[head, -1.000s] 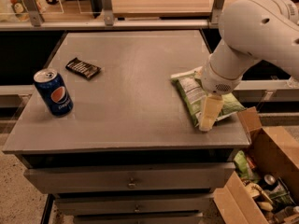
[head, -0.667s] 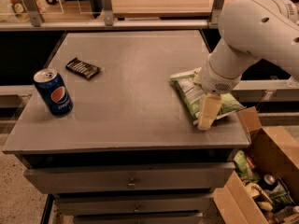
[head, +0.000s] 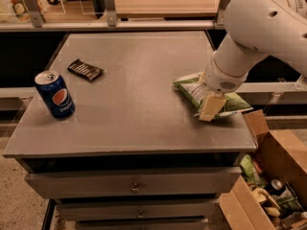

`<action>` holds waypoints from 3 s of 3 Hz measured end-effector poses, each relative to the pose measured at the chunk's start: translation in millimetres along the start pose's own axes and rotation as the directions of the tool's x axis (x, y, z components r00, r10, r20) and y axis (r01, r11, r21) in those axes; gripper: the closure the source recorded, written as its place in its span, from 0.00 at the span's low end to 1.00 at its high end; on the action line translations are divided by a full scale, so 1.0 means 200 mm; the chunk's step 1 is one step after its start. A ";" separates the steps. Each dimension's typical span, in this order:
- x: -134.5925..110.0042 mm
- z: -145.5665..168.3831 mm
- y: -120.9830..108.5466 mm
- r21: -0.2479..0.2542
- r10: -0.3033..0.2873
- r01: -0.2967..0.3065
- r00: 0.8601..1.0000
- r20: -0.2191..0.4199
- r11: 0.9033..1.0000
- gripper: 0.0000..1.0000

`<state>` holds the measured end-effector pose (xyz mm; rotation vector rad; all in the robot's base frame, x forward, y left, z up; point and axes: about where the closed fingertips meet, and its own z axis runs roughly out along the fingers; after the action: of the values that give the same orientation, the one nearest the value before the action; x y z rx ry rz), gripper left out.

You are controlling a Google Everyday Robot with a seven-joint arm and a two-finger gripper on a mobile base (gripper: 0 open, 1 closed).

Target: Move green jalapeno chip bag near pepsi can

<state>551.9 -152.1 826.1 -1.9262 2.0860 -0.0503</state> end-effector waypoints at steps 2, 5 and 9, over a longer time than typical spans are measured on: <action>0.00 -0.01 0.00 0.000 0.000 0.000 1.000 0.000 1.000 1.00; -0.55 -0.32 -0.16 0.048 -0.135 0.126 0.924 0.357 0.991 1.00; -1.17 -0.15 0.09 -0.076 -0.253 0.309 0.877 0.408 0.948 1.00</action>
Offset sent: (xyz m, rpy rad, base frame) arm 0.0383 0.0440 0.0521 0.3187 -0.0965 0.1350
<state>540.3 74.2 895.6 -2.0990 1.5730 0.3999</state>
